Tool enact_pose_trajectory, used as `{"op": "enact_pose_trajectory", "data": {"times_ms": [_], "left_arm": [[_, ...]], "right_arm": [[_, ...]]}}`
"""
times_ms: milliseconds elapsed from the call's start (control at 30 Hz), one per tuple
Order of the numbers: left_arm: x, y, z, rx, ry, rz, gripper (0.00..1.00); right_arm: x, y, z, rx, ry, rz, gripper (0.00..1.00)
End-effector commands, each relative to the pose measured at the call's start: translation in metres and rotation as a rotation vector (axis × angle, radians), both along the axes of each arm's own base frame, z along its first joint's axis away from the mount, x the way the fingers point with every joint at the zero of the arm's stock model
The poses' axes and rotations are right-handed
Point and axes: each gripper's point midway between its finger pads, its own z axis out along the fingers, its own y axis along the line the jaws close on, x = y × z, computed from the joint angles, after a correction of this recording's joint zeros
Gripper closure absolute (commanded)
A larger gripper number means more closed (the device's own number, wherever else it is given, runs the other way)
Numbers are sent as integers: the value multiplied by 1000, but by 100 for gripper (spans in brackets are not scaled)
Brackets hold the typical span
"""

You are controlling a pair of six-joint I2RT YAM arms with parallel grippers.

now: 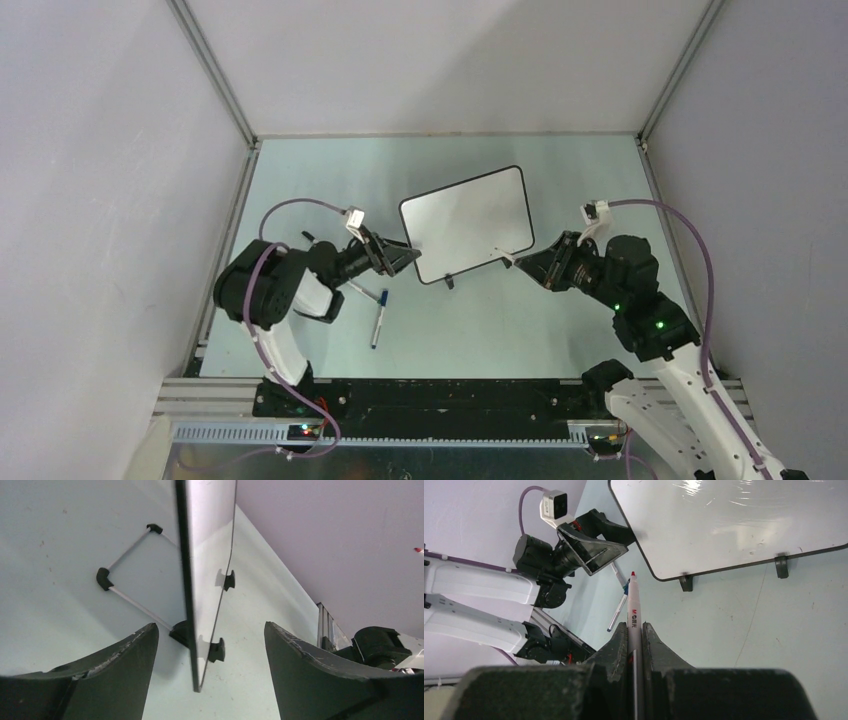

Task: Write a sentence on the whiteboard
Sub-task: Adjust the whiteboard on the whiteboard stand.

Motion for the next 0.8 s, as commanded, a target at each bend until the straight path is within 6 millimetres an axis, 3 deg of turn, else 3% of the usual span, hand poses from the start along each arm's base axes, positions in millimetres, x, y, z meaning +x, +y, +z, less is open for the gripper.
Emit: {"op": "enact_pose_trajectory", "data": {"times_ms": [0, 100, 167, 200, 233, 333, 367, 400, 433, 467, 500, 600, 633, 700, 767], "left_arm": [[-6, 4, 42, -37, -141, 65, 14], [-25, 0, 65, -72, -187, 61, 3], [-38, -3, 82, -86, -239, 62, 1], [-36, -2, 79, -71, -214, 87, 1], [-41, -3, 93, -73, -254, 90, 1], [-30, -3, 107, -27, -189, 164, 1], [-30, -5, 94, 24, -125, 165, 1], [-23, -3, 111, 31, -164, 202, 1], [-18, 1, 101, 75, -118, 238, 1], [-12, 5, 109, 94, -144, 267, 1], [-4, 15, 100, 142, -115, 329, 1], [23, 46, 102, 250, -115, 525, 1], [33, 69, 92, 313, -60, 653, 1], [44, 92, 104, 377, -69, 758, 1], [51, 101, 128, 383, -143, 786, 1]], "right_arm": [[-9, -6, -1, -64, -68, 46, 100], [-11, -12, -6, -77, -45, 26, 100], [-13, -13, -8, -76, -40, 36, 100], [-15, -13, -6, -70, -42, 52, 100], [-17, -13, -6, -67, -44, 58, 100], [-17, -14, 0, -45, -62, 67, 100], [-16, -13, 4, -36, -73, 67, 100], [-15, -14, 5, -25, -72, 69, 100], [-14, -14, 9, -9, -77, 69, 100], [-13, -13, 11, 6, -74, 78, 100], [-11, -12, 16, 24, -85, 79, 100], [-1, -10, 24, 51, -107, 91, 100], [1, -8, 24, 58, -99, 94, 100], [6, -7, 26, 69, -102, 92, 100], [9, -6, 27, 73, -107, 92, 100]]}}
